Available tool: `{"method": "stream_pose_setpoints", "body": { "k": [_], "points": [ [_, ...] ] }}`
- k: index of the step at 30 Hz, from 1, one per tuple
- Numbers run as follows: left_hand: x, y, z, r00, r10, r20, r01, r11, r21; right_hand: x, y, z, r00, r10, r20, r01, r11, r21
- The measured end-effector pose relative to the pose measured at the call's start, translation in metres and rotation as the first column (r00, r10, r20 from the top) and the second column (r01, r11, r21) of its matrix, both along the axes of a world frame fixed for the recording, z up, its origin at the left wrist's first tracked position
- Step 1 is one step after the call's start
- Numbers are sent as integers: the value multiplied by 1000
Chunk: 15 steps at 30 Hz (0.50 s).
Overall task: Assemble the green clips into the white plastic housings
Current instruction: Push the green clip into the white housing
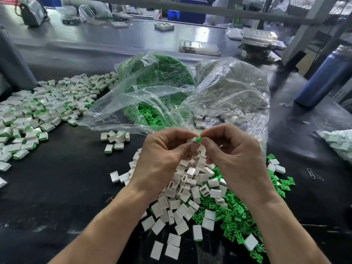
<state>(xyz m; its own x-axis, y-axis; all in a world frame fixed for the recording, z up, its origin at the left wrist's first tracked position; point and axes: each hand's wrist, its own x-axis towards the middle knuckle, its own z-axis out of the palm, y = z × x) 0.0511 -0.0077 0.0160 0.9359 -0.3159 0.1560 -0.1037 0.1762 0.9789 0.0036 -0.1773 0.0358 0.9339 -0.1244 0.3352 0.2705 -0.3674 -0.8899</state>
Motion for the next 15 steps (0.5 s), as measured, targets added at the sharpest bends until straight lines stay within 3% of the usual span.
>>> {"method": "stream_pose_setpoints", "body": {
  "k": [4, 10, 12, 15],
  "points": [
    [-2, -3, 0, 1000, -12, -2, 12, 1000, -1, 1, 0, -2, 1000, -18, 9, 17, 999, 34],
    [-3, -3, 0, 999, 28, 34, -28, 1000, 4, 5, 3, -2, 996, 53, -76, -27, 950, 310],
    [-4, -2, -1, 996, 45, 74, -48, 998, 35, 5, 2, -2, 995, 46, -91, -20, 964, 267],
    [-5, -2, -1, 988, 69, 138, -79, 994, 72, 3, 2, -2, 998, 10, -67, -5, 997, 77]
  ]
}}
